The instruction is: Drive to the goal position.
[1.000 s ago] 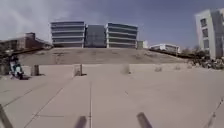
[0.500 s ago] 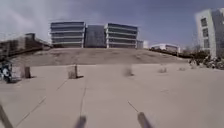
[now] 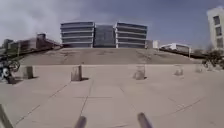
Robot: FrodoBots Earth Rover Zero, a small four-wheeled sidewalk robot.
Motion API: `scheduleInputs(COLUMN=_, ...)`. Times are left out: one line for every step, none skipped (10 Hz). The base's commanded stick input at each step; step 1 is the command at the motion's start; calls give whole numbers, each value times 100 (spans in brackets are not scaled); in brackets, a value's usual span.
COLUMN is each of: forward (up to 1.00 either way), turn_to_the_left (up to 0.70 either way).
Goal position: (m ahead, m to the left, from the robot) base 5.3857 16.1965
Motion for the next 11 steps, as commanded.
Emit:
scheduleInputs(forward=100, turn_to_the_left=0)
scheduleInputs(forward=100, turn_to_the_left=0)
scheduleInputs(forward=100, turn_to_the_left=0)
scheduleInputs(forward=100, turn_to_the_left=0)
scheduleInputs(forward=100, turn_to_the_left=0)
scheduleInputs(forward=100, turn_to_the_left=0)
scheduleInputs(forward=100, turn_to_the_left=0)
scheduleInputs(forward=100, turn_to_the_left=0)
scheduleInputs(forward=100, turn_to_the_left=0)
scheduleInputs(forward=100, turn_to_the_left=0)
scheduleInputs(forward=100, turn_to_the_left=0)
